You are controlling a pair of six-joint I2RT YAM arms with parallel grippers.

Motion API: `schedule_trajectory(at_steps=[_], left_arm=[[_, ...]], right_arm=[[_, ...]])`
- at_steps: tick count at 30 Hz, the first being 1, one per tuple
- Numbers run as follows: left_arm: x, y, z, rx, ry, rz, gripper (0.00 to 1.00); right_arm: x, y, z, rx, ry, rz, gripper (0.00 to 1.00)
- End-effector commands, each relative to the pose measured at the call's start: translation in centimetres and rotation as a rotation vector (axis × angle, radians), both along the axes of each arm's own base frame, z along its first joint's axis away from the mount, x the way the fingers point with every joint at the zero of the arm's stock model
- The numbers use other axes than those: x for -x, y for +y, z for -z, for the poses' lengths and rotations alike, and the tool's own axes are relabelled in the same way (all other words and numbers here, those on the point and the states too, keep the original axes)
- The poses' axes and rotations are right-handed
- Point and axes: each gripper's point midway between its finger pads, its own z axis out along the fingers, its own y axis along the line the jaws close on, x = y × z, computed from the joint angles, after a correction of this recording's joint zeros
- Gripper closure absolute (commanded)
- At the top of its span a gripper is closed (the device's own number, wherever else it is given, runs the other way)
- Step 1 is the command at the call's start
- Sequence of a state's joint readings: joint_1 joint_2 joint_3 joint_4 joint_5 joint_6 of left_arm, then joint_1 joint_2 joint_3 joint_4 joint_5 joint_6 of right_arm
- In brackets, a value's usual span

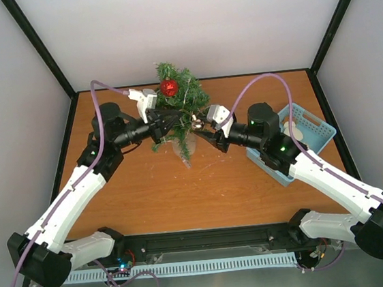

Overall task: Decorate the small christmas tree
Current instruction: Hang the decoration item on the Christmas tree.

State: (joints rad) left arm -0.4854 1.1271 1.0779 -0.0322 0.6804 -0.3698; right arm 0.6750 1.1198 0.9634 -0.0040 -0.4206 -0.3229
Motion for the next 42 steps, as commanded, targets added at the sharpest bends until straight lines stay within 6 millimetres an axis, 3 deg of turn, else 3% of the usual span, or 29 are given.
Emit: schedule_trajectory(at_steps=[1, 6, 22, 28, 32, 37, 42], left_arm=[[-0.1, -0.4, 0.5, -0.036, -0.015, -0.015, 0.99], [-0.1, -0.3, 2.4, -0.035, 0.011, -0.023, 0.99], [-0.7, 0.8, 6.7, -0.121, 0.053, -0.106, 0.99], [-0.7, 0.8, 7.0, -0.122, 0.063, -0.106, 0.99], [0.0, -0.1, 6.2, -0.093, 0.049, -0.06, 0.99], [0.6, -2.8, 6.4, -0.14, 0.018, -0.038, 0.99], [0.3, -3.0, 6.0, -0.12, 0.008, -0.065, 0.99]], right_arm=[[-0.2, -0.4, 0.7, 0.039, -0.036, 0.031, 0.59], [-0.9, -1.1, 3.6, 0.125, -0.021, 0.081, 0.6], [-1.7, 0.7, 5.4, 0.161, 0.035, 0.026, 0.61], [-1.6, 0.4, 5.5, 0.169, 0.045, 0.047, 0.62], [-2.0, -1.2, 5.8, 0.192, 0.037, 0.132, 0.61], [-1.6, -2.8, 6.1, 0.203, 0.014, 0.188, 0.61], [-1.1, -3.7, 7.3, 0.23, 0.039, 0.21, 0.61]])
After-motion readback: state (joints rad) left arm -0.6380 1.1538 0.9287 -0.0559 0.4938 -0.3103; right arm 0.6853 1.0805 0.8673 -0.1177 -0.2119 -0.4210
